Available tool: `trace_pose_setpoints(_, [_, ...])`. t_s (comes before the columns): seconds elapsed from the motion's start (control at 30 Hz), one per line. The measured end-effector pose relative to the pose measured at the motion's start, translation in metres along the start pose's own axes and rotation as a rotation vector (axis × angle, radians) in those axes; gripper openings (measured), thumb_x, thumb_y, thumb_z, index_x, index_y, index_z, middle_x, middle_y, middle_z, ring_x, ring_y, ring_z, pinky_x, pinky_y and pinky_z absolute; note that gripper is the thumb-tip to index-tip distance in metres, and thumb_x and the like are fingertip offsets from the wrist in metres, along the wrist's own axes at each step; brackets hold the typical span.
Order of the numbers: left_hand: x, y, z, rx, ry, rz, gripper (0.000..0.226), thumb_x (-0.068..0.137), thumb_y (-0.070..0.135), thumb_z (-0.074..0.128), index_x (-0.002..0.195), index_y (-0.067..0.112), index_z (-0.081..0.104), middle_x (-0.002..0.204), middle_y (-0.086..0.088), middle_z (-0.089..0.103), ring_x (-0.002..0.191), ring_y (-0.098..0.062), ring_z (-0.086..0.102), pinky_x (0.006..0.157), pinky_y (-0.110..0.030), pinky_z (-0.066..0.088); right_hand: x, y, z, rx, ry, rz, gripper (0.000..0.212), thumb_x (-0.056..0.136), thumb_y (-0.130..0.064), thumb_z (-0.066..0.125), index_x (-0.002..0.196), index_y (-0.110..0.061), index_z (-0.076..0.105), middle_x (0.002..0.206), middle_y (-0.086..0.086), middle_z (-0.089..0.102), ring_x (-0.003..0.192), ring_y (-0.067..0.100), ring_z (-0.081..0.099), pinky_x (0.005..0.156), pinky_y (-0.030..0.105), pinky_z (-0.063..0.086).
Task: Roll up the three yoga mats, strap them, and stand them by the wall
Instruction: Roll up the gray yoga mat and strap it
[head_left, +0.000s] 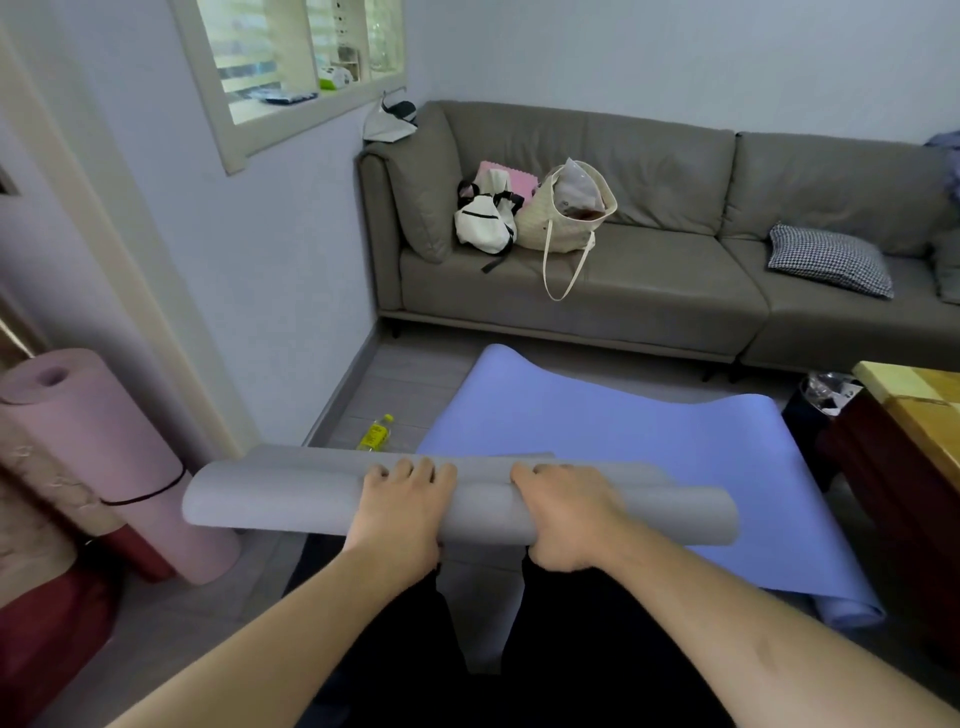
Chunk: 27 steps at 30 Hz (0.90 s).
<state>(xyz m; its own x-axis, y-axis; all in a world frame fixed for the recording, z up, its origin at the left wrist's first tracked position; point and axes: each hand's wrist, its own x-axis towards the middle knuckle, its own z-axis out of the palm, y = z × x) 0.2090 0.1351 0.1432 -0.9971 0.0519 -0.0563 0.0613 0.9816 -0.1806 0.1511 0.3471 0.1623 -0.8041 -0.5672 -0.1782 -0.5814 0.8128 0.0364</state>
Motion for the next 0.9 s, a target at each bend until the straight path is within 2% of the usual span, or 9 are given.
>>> trace_pose_setpoints(0.13, [0.01, -0.003, -0.007, -0.078, -0.027, -0.033, 0.053, 0.074, 0.039, 0.073, 0.119, 0.027, 0.047, 0.118, 0.004, 0.06, 0.111, -0.025, 0.059, 0.09, -0.042, 0.043, 0.008, 0.002, -0.003, 0.059, -0.039, 0.009, 0.049, 0.065, -0.028, 0.074, 0.104, -0.025, 0.044, 0.095, -0.004, 0.055, 0.087, 0.027, 0.061, 0.064, 0.037, 0.049])
trace_pose_setpoints(0.27, [0.022, -0.017, -0.027, -0.232, -0.223, -0.027, 0.054, 0.065, 0.041, 0.08, 0.109, 0.028, 0.051, 0.102, 0.006, 0.064, 0.096, -0.023, 0.065, 0.08, -0.036, 0.053, -0.009, -0.001, 0.019, -0.085, 0.216, -0.019, 0.062, 0.07, -0.04, 0.081, 0.118, -0.02, 0.048, 0.106, 0.002, 0.058, 0.093, 0.029, 0.058, 0.077, 0.041, 0.046])
trace_pose_setpoints(0.33, [0.025, -0.018, -0.033, -0.223, -0.263, -0.004, 0.055, 0.065, 0.042, 0.082, 0.108, 0.028, 0.052, 0.097, 0.007, 0.062, 0.09, -0.023, 0.063, 0.075, -0.035, 0.052, -0.014, -0.004, 0.033, -0.156, 0.26, -0.001, 0.07, 0.063, -0.037, 0.088, 0.119, -0.016, 0.051, 0.101, 0.005, 0.059, 0.087, 0.03, 0.056, 0.076, 0.043, 0.048])
trace_pose_setpoints(0.4, [0.023, -0.013, -0.026, -0.197, -0.186, -0.004, 0.054, 0.067, 0.04, 0.079, 0.111, 0.028, 0.05, 0.103, 0.006, 0.062, 0.096, -0.024, 0.063, 0.078, -0.036, 0.048, -0.011, -0.005, 0.035, -0.158, 0.24, 0.02, 0.067, 0.059, -0.027, 0.088, 0.114, -0.017, 0.053, 0.094, 0.005, 0.059, 0.081, 0.029, 0.056, 0.071, 0.041, 0.045])
trace_pose_setpoints(0.5, [0.013, -0.009, 0.004, -0.098, 0.06, 0.008, 0.06, 0.066, 0.036, 0.079, 0.118, 0.024, 0.051, 0.112, 0.001, 0.06, 0.107, -0.027, 0.06, 0.087, -0.042, 0.044, 0.0, -0.001, 0.016, -0.117, 0.151, 0.024, 0.057, 0.071, -0.025, 0.08, 0.118, -0.019, 0.048, 0.101, 0.003, 0.059, 0.089, 0.029, 0.06, 0.071, 0.039, 0.036])
trace_pose_setpoints(0.6, [0.011, -0.011, 0.021, -0.06, 0.206, 0.025, 0.065, 0.049, 0.027, 0.087, 0.106, 0.019, 0.056, 0.096, -0.001, 0.064, 0.09, -0.029, 0.062, 0.078, -0.041, 0.046, 0.007, 0.003, 0.001, -0.058, 0.106, 0.025, 0.052, 0.074, -0.023, 0.074, 0.117, -0.021, 0.046, 0.103, 0.002, 0.06, 0.091, 0.03, 0.063, 0.069, 0.037, 0.034])
trace_pose_setpoints(0.7, [0.014, -0.013, 0.016, -0.069, 0.301, 0.024, 0.067, 0.04, 0.018, 0.088, 0.097, 0.016, 0.053, 0.086, -0.006, 0.062, 0.078, -0.034, 0.06, 0.071, -0.043, 0.045, 0.005, 0.001, -0.003, -0.086, 0.175, 0.029, 0.054, 0.074, -0.018, 0.074, 0.12, -0.02, 0.046, 0.1, 0.002, 0.059, 0.088, 0.029, 0.061, 0.069, 0.038, 0.034])
trace_pose_setpoints(0.8, [0.007, -0.016, 0.006, -0.067, 0.38, 0.024, 0.07, 0.036, 0.022, 0.09, 0.095, 0.015, 0.054, 0.085, -0.007, 0.061, 0.076, -0.035, 0.06, 0.071, -0.045, 0.045, -0.001, 0.001, -0.006, -0.158, 0.246, -0.002, 0.053, 0.072, -0.017, 0.074, 0.118, -0.019, 0.049, 0.092, 0.001, 0.057, 0.076, 0.027, 0.053, 0.067, 0.038, 0.033])
trace_pose_setpoints(0.9, [-0.002, -0.018, 0.004, -0.069, 0.337, 0.02, 0.066, 0.041, 0.028, 0.089, 0.098, 0.017, 0.056, 0.09, -0.005, 0.064, 0.079, -0.033, 0.063, 0.072, -0.043, 0.045, -0.008, -0.001, -0.013, -0.171, 0.225, -0.011, 0.051, 0.072, -0.018, 0.074, 0.115, -0.02, 0.046, 0.09, -0.001, 0.055, 0.072, 0.025, 0.045, 0.065, 0.038, 0.034])
